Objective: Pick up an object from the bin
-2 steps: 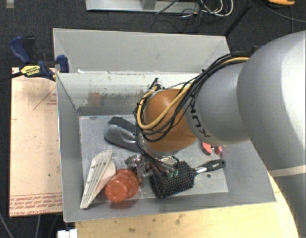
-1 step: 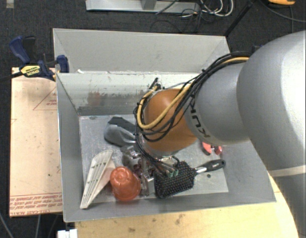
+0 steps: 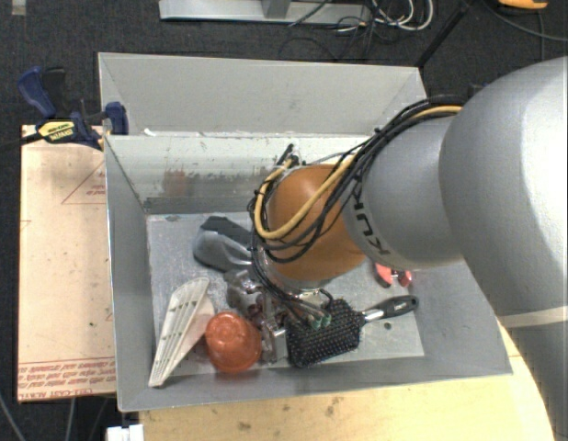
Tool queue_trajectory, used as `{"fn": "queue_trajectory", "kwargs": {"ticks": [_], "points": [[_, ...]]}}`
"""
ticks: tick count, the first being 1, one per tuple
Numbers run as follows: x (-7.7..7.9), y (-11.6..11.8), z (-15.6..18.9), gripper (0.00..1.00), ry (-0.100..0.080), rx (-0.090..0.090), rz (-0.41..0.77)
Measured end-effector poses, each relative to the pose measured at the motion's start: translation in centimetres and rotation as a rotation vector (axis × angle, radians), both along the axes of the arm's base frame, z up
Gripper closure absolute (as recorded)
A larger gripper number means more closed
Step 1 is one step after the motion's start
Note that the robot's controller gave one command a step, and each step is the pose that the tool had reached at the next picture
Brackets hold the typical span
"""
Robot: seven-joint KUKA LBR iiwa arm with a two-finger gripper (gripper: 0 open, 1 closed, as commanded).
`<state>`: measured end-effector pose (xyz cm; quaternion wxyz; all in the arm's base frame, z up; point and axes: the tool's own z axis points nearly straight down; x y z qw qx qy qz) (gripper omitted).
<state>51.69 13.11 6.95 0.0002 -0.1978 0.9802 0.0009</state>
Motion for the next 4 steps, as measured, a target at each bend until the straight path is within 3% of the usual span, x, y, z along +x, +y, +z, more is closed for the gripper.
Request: {"fn": "queue_trajectory", "kwargs": {"ticks": [1, 2, 3, 4], "points": [[1.8, -3.7, 1.3, 0.00, 0.001, 0.004, 0.089], [4.8, -8.3, 3.8, 1.00, -0.004, 0.000, 0.134], [4.8, -8.3, 3.8, 1.00, -0.003, 0.000, 0.135], [6.1, -7.7, 15.4, 1.00, -0.003, 0.000, 0.121]]}}
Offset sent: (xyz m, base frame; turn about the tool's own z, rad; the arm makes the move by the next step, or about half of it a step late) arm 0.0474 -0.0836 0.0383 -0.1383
